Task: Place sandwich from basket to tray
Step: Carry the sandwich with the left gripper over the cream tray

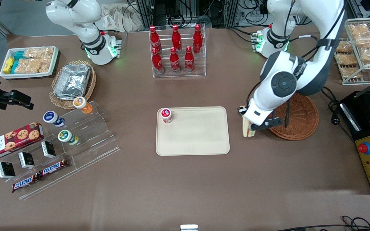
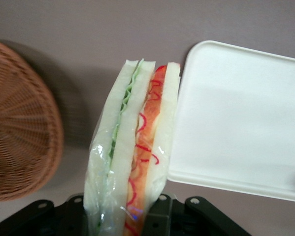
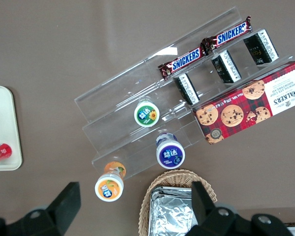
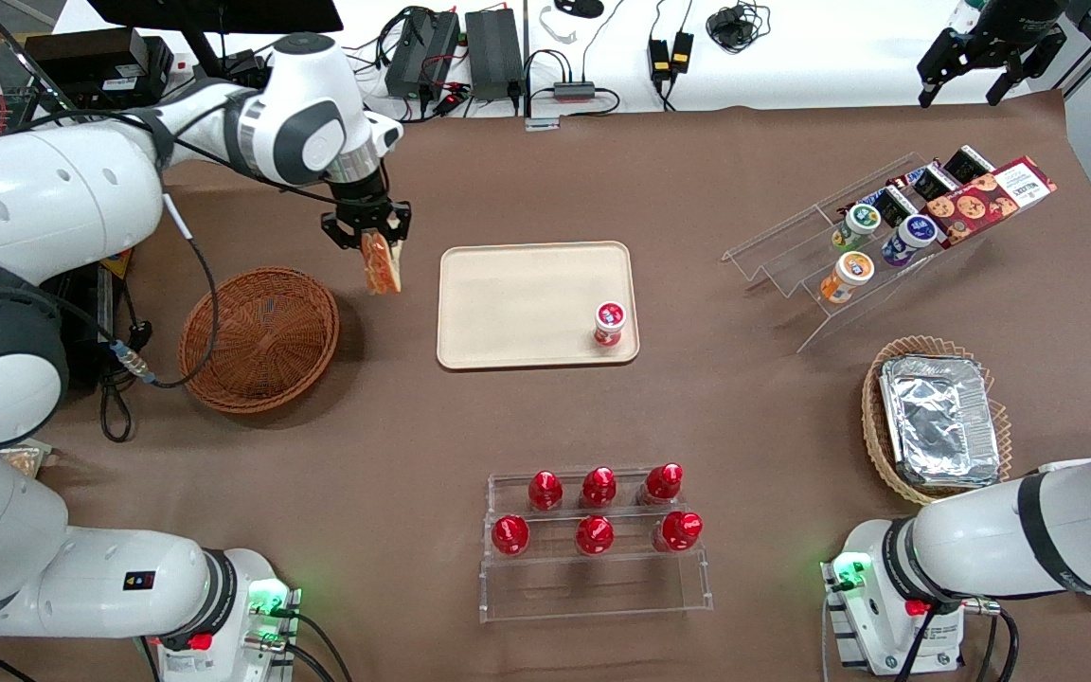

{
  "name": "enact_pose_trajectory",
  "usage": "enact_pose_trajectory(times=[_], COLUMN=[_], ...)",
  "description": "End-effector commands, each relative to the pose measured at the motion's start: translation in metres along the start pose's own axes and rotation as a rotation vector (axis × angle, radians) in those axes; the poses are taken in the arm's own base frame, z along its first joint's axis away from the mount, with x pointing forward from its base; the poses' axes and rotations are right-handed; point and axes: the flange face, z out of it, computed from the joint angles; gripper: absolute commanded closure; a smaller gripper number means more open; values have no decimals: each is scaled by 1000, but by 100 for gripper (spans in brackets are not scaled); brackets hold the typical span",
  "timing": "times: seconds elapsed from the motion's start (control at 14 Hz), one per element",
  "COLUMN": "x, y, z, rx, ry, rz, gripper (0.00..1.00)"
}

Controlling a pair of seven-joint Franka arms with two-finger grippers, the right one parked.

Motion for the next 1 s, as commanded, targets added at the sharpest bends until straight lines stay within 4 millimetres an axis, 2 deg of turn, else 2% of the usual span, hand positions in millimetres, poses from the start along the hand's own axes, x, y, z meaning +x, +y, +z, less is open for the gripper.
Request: enact_pose_trajectory(times=[0.0,0.29,0.43,0.71,0.93], x=[2,2,3,0,8], y=[31,54,69,92,96], z=[23,70,87,110,125], rx=[-14,28,41,81,95], ry=[11,32,29,50,52], rz=[-4,14,34,69,47], gripper=[64,64,64,64,64])
